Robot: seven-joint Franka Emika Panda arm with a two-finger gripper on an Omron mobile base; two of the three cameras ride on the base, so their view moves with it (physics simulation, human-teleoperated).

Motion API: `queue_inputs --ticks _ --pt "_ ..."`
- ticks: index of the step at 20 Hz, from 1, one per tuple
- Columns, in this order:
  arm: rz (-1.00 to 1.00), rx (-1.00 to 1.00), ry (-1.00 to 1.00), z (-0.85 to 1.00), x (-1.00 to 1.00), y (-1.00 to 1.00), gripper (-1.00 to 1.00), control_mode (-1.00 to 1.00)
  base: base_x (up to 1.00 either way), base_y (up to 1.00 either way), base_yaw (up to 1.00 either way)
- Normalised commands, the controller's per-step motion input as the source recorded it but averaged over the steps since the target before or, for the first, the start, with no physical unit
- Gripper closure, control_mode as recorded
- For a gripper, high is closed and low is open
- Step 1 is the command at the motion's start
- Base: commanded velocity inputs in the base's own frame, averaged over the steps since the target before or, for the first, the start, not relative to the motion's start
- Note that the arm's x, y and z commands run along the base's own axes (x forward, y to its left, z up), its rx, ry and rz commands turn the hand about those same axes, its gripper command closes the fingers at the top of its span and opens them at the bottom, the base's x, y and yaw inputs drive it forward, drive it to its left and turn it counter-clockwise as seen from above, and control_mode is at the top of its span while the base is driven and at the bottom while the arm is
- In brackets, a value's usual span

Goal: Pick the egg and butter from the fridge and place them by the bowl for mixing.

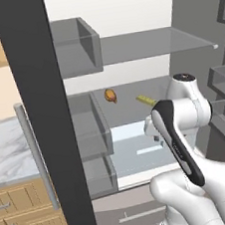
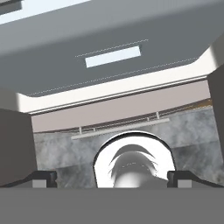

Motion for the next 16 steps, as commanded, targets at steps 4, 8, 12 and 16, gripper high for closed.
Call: queue_inputs --ticks 4,8,12,16 --pt "0.00 0.00 0.00 0.00 0.00 0.00 -1.00 1.00 0.53 -0.05 0.00" --pt "0.00 0.00 0.00 0.00 0.00 0.00 -1.00 1.00 0.46 -0.07 0.01" --pt "0.00 0.00 0.00 0.00 0.00 0.00 -1.00 1.00 0.03 0.00 0.00" --pt "0.00 0.00 0.00 0.00 0.00 0.00 -1.00 1.00 0.00 0.00 0.00"
